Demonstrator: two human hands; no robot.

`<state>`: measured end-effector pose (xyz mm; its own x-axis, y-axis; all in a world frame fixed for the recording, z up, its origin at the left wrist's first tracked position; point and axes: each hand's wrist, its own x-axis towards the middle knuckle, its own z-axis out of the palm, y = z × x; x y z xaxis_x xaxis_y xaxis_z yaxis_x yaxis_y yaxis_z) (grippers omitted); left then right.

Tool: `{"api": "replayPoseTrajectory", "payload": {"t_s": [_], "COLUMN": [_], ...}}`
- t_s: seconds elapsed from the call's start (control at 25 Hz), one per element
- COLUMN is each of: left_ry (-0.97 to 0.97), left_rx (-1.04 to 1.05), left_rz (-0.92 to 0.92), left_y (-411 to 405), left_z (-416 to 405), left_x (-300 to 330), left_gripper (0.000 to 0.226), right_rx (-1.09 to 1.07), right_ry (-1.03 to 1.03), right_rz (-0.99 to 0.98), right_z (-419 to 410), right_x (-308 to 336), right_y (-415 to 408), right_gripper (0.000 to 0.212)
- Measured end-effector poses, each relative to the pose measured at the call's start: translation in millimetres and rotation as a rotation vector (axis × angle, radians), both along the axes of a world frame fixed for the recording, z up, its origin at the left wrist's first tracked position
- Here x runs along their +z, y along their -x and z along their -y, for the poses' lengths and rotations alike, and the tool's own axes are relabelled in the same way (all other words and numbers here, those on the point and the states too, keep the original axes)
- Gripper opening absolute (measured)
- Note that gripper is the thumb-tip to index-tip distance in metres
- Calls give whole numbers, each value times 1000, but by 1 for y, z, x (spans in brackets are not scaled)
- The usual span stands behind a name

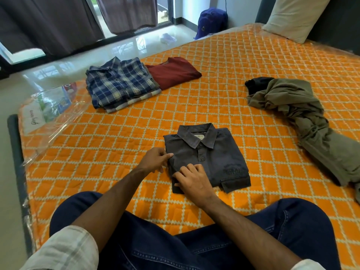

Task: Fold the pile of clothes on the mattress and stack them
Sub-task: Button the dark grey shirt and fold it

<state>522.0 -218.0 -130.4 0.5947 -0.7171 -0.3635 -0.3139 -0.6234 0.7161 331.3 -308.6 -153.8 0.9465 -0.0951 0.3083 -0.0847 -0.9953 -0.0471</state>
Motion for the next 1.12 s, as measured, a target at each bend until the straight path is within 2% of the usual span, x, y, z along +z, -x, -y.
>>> {"api": "replayPoseTrajectory", "payload": {"t_s": [0.12,0.24,0.28,0.4,0.44,0.48,0.52,0.56,0.6,0.64,0.68,0.72,0.8,0.84,0.88,0.92,0.96,1.0,1.04,1.12], "left_ry": [115,104,69,145,183,155,72,-42,-137,-178,-170,-138,-32,73,194,267,293,287,292,346], "left_rx": [128,173,176,156,39,-132,-282,-374,-390,-334,-216,-55,270,397,501,544,541,524,511,488], "left_rz": [-103,-72,49,711,794,779,727,668,641,640,613,550,217,-45,-297,-467,-563,-607,-622,-595], "left_y": [2,3,5,17,21,23,26,27,29,32,34,35,30,25,22,24,27,28,26,6], "left_z": [5,9,8,9,15,22,29,34,36,34,33,33,35,37,39,41,45,49,53,61], "left_x": [2,2,0,-8,-9,-12,-15,-22,-30,-40,-44,-47,-47,-45,-42,-36,-27,-18,-9,11], "left_gripper": [33,31,31,20,33,49,66,81,93,96,97,100,112,117,115,100,74,51,39,32], "right_rx": [73,194,198,110,128,177,218,214,134,-33,-278,-546,-918,-958,-925,-866,-812,-765,-724,-644], "right_ry": [-91,-145,-151,-205,-247,-313,-374,-405,-406,-384,-373,-419,-816,-1071,-1248,-1298,-1272,-1247,-1254,-1307], "right_rz": [-15,-67,-80,-210,-289,-347,-338,-250,-115,10,85,67,-149,-221,-240,-212,-166,-117,-58,46], "right_z": [4,18,20,20,22,26,34,47,62,79,104,128,165,176,180,179,176,172,172,177], "right_x": [1,6,7,6,5,8,12,17,21,25,24,22,15,10,8,7,5,3,3,13], "right_y": [-3,-6,-5,6,10,14,19,23,27,29,30,32,31,28,24,22,21,19,14,-4], "right_gripper": [15,21,26,61,68,66,57,44,32,27,30,41,74,82,80,71,60,50,44,39]}}
